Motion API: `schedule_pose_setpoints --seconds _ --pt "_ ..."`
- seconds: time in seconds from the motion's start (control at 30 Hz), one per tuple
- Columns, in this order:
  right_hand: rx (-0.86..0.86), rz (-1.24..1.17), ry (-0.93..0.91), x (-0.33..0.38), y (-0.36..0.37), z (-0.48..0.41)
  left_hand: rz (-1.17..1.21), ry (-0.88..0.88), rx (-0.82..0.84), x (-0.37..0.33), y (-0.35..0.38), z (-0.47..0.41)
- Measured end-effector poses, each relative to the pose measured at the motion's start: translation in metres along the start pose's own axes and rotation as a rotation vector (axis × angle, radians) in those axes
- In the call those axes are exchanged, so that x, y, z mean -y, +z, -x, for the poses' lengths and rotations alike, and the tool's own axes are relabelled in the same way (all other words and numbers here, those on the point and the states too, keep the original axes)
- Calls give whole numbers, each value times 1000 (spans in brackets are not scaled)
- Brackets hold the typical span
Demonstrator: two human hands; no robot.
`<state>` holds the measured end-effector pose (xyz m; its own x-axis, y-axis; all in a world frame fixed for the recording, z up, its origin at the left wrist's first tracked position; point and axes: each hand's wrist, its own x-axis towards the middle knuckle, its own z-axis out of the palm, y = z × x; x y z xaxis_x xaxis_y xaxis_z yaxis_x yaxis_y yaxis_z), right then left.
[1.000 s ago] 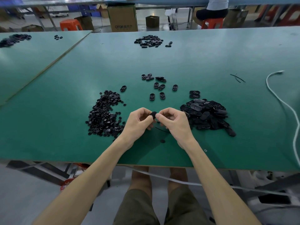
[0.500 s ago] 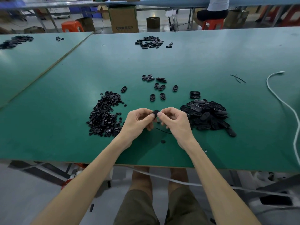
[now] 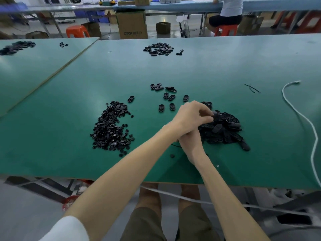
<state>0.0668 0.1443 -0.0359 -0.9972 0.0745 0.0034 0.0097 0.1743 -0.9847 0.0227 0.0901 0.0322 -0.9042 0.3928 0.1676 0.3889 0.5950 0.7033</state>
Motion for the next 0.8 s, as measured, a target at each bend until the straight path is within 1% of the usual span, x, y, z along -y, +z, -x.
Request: schedule_pose_setpoints --seconds 0.03,0.07,0.13,0.17,0.23,0.27,0.33,0.4,0.5,0.6,0.67,0.73,0.8 --pt "-3 -36 1 1 0 1 -28 -15 15 1 1 -2" --pt "5 -62 1 3 0 1 -38 -27 -4 2 1 -3" --pt "23 -62 -10 3 -1 0 -39 -44 -116 10 -5 -3" --pt "30 -36 -45 3 -2 0 -56 -69 -180 16 -10 -4" --pt "40 -57 -78 3 -2 3 -162 -158 -241 34 -23 -6" --pt "30 -70 -87 2 -2 3 -254 -210 -225 45 -29 -8" --pt "7 -76 -94 2 -1 5 -460 -298 -133 67 -38 -8" --pt "-7 -81 -93 2 -1 4 -580 -309 -74 84 -40 -3" --pt "0 -83 -89 2 -2 5 -533 -240 -142 97 -41 7" --pt "-3 -81 -89 3 -3 6 -484 -172 -181 99 -43 16" --pt "-2 -77 -93 3 -3 5 -445 -115 -236 99 -45 24" --pt "-6 -83 -90 2 -3 4 -343 -81 -314 97 -45 35" --pt "-26 -104 -88 0 -4 3 -141 -102 -369 93 -45 44"
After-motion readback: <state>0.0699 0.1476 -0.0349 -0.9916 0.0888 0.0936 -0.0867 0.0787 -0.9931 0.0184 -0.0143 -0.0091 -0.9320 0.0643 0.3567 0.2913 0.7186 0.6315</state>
